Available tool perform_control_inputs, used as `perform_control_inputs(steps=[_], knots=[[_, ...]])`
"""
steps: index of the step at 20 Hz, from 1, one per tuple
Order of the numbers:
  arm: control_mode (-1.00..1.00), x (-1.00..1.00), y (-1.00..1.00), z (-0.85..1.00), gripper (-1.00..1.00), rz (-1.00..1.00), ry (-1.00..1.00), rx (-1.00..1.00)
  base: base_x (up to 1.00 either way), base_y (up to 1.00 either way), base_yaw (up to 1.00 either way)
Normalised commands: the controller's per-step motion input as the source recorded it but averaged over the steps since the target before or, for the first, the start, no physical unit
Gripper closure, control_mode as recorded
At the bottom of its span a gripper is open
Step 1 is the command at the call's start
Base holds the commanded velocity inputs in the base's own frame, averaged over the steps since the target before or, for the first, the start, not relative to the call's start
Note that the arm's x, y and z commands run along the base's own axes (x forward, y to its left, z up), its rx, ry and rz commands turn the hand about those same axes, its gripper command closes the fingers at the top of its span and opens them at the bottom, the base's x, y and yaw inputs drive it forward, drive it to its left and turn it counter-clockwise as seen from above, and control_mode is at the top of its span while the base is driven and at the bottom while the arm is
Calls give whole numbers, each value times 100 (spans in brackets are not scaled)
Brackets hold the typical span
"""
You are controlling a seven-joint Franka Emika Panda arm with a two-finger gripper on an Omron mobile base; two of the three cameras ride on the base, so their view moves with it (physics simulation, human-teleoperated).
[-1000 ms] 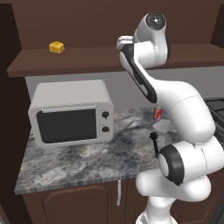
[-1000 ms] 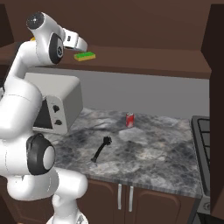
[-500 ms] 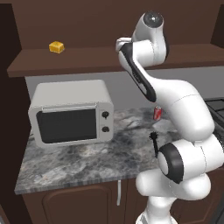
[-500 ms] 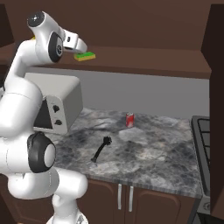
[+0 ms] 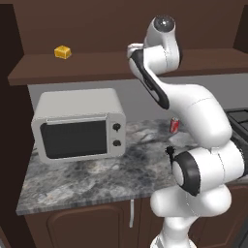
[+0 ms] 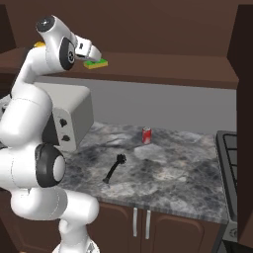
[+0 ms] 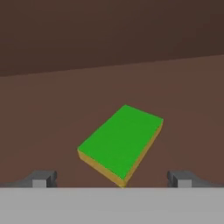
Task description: Pick the dish brush and sponge from the cabinet and place them on the counter.
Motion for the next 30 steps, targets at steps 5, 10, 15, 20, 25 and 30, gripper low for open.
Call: perform_control_inputs(steps=[5,10,15,20,25,30], knots=[[-100,28,0,-4,-100,-10,3,0,0,0,0],[-100,23,0,-7,-100,-10,6,0,0,0,0],[-100,20,0,-11,-100,-10,6,0,0,0,0],[-100,31,0,-9,-100,-8,6,0,0,0,0],[-100,40,0,-7,-100,-6,6,0,0,0,0],[-100,13,-1,-24,-100,-6,10,0,0,0,0]])
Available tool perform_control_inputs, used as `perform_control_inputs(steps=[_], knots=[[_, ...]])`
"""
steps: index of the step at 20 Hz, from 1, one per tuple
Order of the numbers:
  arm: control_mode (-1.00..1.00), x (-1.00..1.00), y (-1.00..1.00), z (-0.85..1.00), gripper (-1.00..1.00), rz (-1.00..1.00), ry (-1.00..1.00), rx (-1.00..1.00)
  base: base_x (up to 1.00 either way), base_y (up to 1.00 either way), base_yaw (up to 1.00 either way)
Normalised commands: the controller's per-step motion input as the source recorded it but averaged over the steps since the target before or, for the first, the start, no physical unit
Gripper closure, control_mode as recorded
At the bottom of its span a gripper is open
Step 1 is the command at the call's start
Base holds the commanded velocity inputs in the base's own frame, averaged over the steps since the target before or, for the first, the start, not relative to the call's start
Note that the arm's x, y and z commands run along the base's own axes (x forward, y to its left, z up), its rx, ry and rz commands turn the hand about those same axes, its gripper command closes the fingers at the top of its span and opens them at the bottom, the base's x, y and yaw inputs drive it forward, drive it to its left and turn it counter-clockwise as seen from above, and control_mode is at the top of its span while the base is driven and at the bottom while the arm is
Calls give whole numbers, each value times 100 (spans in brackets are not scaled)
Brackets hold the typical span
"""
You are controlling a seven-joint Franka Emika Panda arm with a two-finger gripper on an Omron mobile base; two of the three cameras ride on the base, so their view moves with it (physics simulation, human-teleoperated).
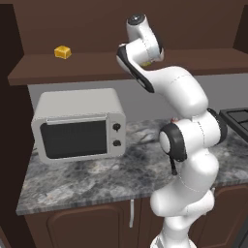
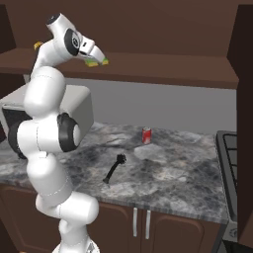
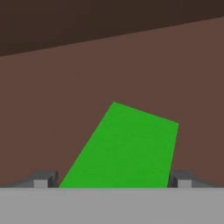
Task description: Pick the dish brush and sponge from the cabinet and place them on the counter.
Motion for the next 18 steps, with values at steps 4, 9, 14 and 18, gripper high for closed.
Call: perform_control_inputs(steps=[4,9,14,18], knots=[[-100,0,-1,-20,100,-5,6,0,0,0,0],[-100,0,0,0,100,0,0,0,0,0,0],[-100,-24,-6,0,100,0,-3,0,0,0,0],[-100,-87,-15,8,100,0,-13,2,0,0,0]])
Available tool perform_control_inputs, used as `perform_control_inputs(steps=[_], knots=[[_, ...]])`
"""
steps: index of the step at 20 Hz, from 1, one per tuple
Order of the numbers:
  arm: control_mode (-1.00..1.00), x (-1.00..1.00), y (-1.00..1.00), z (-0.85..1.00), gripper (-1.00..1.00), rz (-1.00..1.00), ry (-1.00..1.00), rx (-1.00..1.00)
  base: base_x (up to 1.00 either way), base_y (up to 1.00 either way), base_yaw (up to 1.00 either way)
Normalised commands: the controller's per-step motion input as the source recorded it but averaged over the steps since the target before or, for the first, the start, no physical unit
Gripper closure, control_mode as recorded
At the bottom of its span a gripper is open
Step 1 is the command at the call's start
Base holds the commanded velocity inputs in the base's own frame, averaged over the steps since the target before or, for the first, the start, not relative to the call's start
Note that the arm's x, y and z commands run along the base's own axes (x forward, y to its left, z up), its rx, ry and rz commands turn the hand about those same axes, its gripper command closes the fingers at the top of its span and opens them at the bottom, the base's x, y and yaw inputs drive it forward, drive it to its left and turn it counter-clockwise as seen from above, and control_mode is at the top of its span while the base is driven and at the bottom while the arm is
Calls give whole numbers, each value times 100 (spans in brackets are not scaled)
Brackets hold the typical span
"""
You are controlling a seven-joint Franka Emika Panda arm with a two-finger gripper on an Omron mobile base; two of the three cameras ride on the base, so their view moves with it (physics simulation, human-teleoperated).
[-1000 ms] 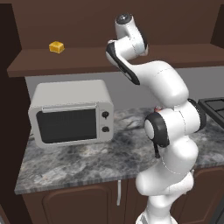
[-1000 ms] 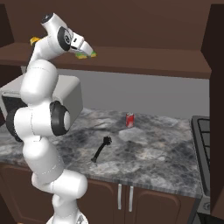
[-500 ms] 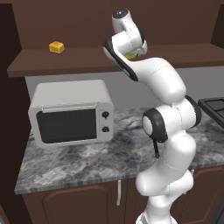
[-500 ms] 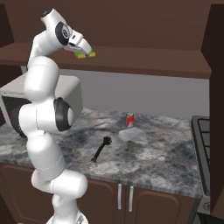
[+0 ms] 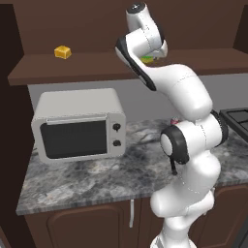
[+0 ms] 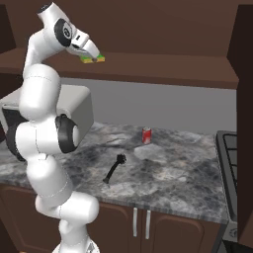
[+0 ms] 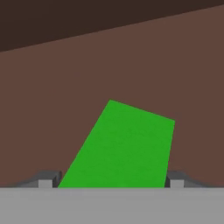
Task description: Pick the dish brush and sponge from the cabinet and place them on the counter.
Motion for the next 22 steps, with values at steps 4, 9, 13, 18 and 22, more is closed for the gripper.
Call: perform_control_inputs(steps=[4,9,13,18,22], knots=[[-100,-100,-12,6,100,0,-17,2,0,0,0],[-100,-100,-5,-2,100,1,-14,1,0,0,0],[-100,-91,-2,-19,100,3,-8,0,0,0,0],[-100,-51,-6,-27,100,4,-1,0,0,0,0],[-100,-3,-2,-15,100,7,0,0,0,0,0]])
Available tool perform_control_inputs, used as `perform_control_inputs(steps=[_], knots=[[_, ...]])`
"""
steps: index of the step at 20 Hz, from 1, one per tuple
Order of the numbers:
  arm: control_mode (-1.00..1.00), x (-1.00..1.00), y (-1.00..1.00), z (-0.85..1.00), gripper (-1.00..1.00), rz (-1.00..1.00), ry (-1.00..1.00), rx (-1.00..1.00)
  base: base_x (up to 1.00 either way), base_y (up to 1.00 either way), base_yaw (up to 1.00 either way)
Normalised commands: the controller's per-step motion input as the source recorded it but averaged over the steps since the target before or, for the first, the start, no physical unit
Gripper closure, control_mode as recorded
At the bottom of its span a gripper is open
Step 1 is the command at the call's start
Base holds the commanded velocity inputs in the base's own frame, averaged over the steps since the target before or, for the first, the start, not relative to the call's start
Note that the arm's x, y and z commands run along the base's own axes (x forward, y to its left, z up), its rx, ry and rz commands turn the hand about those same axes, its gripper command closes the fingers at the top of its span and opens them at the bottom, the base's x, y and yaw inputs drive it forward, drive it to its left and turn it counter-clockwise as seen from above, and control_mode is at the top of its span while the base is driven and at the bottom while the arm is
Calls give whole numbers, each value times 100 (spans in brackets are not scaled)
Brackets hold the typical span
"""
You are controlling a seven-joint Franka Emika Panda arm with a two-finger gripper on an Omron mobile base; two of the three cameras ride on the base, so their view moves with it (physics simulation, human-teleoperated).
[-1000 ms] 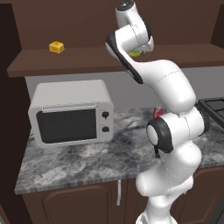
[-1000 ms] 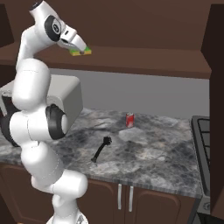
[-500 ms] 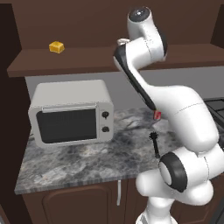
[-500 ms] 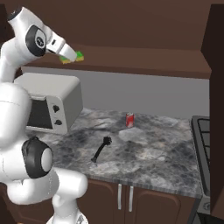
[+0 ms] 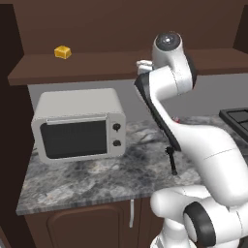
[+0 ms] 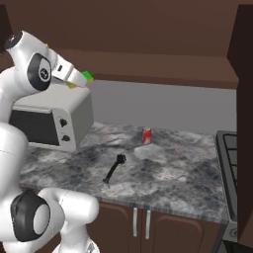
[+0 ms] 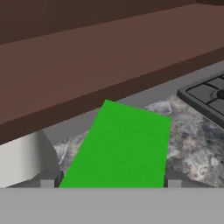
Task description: Pick the dish brush and sponge from the cabinet and place them on the counter.
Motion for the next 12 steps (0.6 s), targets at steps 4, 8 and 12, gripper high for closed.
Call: perform_control_inputs(steps=[4,8,12], knots=[[-100,0,0,-37,100,6,1,0,0,0,0],[-100,0,0,-49,100,6,1,0,0,0,0],[-100,0,0,-54,100,7,3,0,0,0,0]])
